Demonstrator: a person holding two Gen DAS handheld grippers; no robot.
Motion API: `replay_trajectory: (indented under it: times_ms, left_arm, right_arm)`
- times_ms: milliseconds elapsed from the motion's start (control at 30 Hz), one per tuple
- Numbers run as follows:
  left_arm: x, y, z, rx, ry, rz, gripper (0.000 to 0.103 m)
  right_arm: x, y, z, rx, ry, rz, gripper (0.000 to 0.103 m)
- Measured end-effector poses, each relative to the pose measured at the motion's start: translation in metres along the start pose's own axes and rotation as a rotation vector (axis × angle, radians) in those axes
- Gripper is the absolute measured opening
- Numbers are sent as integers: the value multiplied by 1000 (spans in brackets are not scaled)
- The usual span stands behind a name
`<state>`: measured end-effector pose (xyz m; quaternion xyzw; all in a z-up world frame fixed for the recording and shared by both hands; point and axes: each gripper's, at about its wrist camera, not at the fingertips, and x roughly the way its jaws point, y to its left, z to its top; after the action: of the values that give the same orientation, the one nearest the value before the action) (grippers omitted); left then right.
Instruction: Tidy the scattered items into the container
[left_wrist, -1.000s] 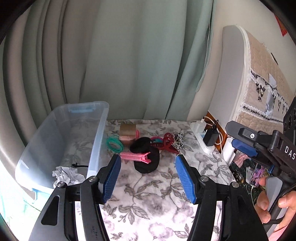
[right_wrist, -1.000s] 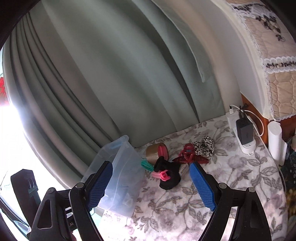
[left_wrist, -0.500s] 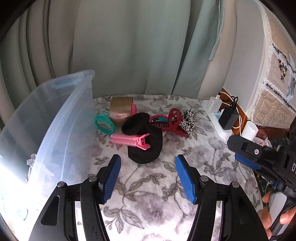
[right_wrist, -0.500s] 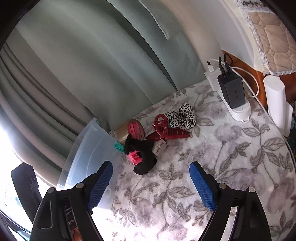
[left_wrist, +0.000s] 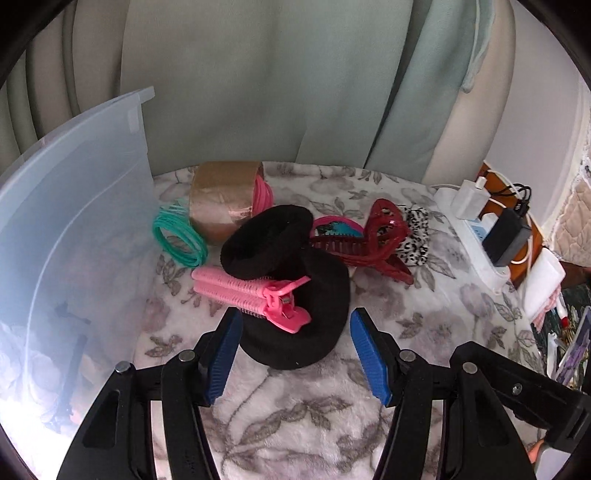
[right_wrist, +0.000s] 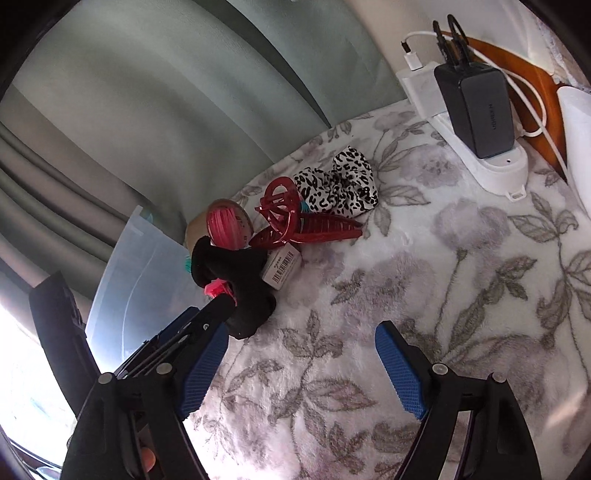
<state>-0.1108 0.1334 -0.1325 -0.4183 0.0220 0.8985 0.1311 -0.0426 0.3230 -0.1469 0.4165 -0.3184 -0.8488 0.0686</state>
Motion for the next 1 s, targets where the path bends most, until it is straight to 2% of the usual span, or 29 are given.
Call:
replay_trajectory:
  times_ms: [67,200,267,500,600,733,833,900,967,1000]
  left_arm:
    - [4,3,0,2,-4,11,61]
    - [12,13,-1,-25,9,8,47]
    - [13,17,-1,-35,11,12,44]
    - [11,27,-1,-53,8,-34,30]
    - [9,29,-2,-54,5,-41,30]
    - [7,29,-3,-43,1,-45,28]
    - [5,28,-3,-36,-2,-47,26]
    - [4,27,-3,-27,-4,-46,24]
    - [2,25,-3,-20,-5,-50,23]
    - [0,25,-3,-19,-3,-63,22]
  right_arm:
    - [9,3,3,-17,13,5,83]
    - [28,11,9,-52,41,18,80]
    - [37,13,13,-64,50,24,78]
    - [64,25,21,-116,90,54,68]
    - [72,28,23,-134,108,66,63]
    - [81,31,24,-134,129,91,50]
    - [85,35,23,-139,135,101,48]
    - [87,38,23,-139,136,110,41]
    - [86,38,22,-126,131,118,20]
    - [84,38,22,-121,129,113,17]
